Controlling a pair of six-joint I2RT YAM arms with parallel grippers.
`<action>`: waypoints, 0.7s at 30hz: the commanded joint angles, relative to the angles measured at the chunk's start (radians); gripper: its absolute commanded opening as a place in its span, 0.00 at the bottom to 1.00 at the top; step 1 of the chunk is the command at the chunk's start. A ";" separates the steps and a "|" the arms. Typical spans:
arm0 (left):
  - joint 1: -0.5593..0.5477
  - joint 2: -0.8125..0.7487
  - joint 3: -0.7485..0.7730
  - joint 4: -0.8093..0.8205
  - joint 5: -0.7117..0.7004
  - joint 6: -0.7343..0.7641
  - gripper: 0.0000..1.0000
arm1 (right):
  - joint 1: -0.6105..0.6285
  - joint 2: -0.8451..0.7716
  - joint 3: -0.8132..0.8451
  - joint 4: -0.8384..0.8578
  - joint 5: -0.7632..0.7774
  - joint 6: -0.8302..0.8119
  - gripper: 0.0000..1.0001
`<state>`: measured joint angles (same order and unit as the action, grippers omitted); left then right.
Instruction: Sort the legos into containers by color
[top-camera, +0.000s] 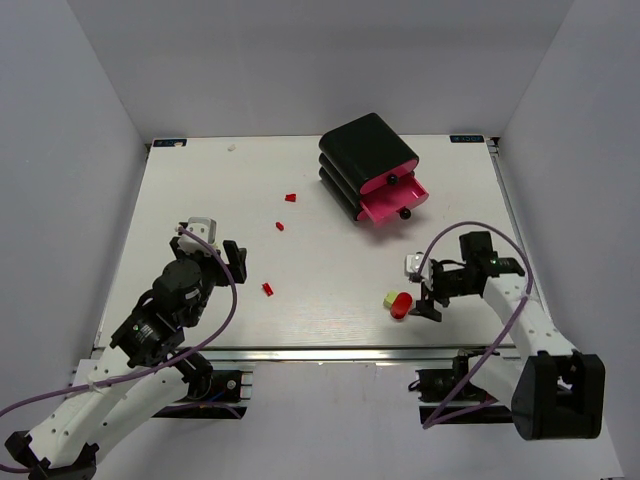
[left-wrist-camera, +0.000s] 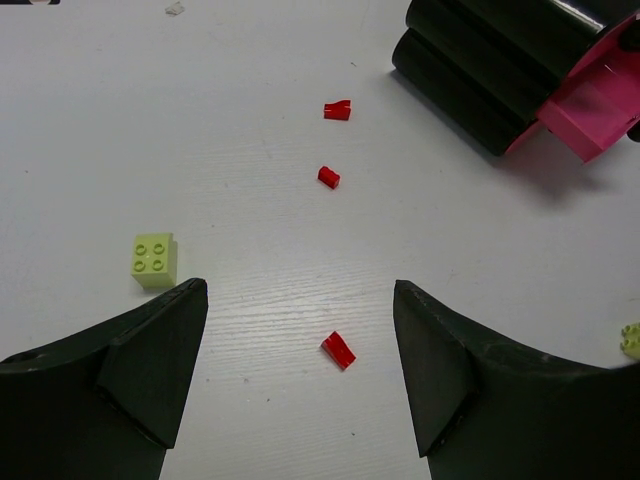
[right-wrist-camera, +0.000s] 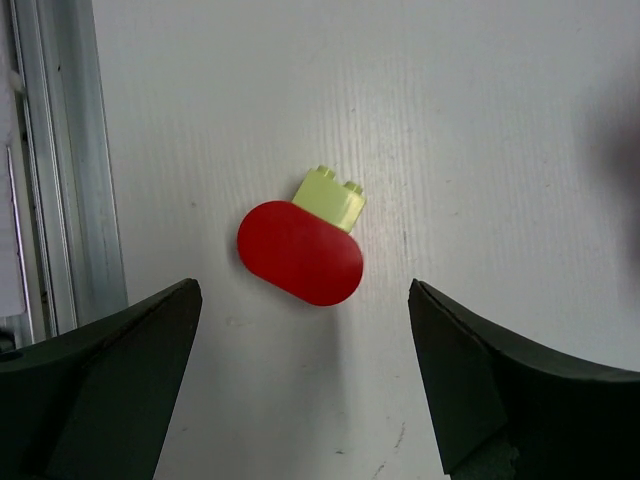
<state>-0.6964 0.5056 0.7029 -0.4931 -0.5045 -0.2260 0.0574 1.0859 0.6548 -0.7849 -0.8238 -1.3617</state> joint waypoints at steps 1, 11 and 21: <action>0.001 -0.001 0.010 0.010 0.021 0.005 0.85 | 0.047 -0.052 -0.049 0.041 0.151 0.036 0.89; 0.001 0.005 0.009 0.008 0.018 0.004 0.84 | 0.189 0.016 -0.066 0.214 0.310 0.289 0.89; 0.001 0.002 0.009 0.010 0.020 0.005 0.85 | 0.303 0.069 -0.087 0.257 0.337 0.332 0.89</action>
<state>-0.6968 0.5076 0.7029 -0.4931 -0.4896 -0.2256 0.3405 1.1446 0.5735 -0.5644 -0.4980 -1.0546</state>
